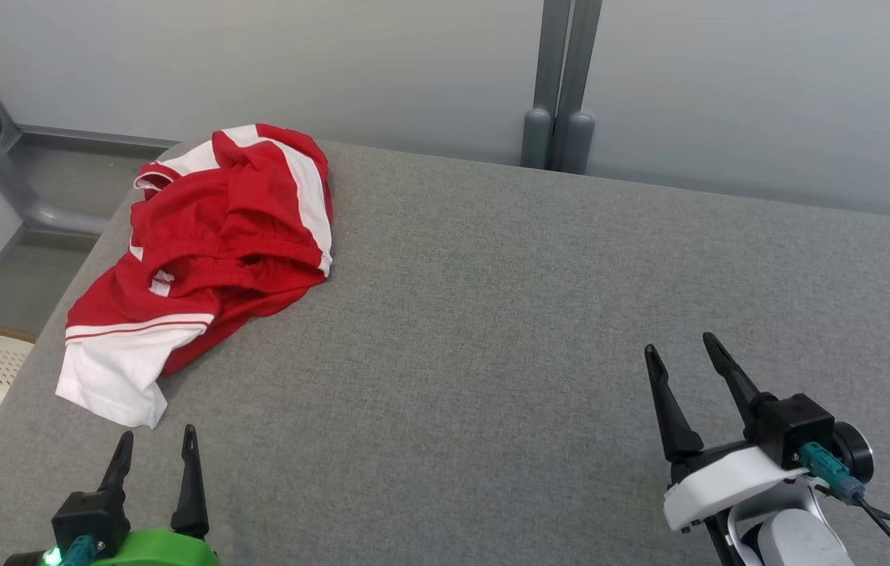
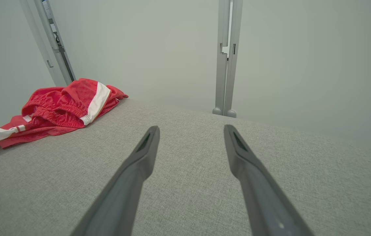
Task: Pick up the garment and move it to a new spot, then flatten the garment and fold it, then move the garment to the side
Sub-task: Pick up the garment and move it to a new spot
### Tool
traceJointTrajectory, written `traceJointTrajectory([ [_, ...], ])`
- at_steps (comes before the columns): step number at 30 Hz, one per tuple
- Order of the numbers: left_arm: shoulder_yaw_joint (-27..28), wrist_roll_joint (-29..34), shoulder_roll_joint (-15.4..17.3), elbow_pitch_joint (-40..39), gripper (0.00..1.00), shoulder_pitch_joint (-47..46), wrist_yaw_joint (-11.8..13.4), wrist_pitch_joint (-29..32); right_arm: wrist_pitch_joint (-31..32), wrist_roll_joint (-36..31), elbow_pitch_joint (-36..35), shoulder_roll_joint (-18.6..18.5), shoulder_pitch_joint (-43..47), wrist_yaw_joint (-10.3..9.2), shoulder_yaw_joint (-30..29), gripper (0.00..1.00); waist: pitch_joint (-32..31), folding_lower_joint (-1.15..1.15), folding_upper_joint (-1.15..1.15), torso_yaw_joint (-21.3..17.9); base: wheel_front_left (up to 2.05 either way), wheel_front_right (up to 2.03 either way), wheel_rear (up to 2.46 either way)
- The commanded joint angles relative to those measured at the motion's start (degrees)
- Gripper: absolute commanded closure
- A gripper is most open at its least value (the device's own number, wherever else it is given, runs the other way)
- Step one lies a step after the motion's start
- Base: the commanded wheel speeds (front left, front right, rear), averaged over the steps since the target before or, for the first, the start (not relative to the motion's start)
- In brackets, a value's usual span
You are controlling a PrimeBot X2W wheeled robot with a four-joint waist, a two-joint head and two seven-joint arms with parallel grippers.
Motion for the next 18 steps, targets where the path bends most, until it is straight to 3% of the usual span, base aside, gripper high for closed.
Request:
traceJointTrajectory([
  [1, 0.11, -1.16, 0.06, 0.92, 0.0, -1.59, -0.26, -0.02, -0.2, 0.17, -0.37, -0.62, -0.73, 0.01, -0.09, 0.0, 1.84, 0.0, 0.0, -0.95, 0.0, 0.0, 0.0],
  [5, -3.06, -2.61, 0.36, 5.99, 0.0, -8.2, -0.68, 1.62, -0.2, 0.16, -1.24, -1.92, -1.88, 0.02, -0.16, 0.0, 5.17, 0.0, 0.0, -2.16, 0.0, 0.0, 0.0],
  [11, -7.35, -4.76, 2.86, 11.13, 0.0, -23.83, -0.83, 10.57, -0.19, -0.19, -3.27, -3.81, -7.42, 0.01, 1.69, 0.0, 14.95, 0.0, 0.0, -5.59, 0.0, 0.0, 0.0],
  [18, -6.78, -7.78, 6.76, 17.85, 0.0, -41.1, -0.86, 21.16, -0.19, 0.67, -3.14, -3.7, -12.98, 0.01, 4.08, 0.0, 23.52, 0.0, 0.0, -9.76, 0.0, 0.0, 0.0],
])
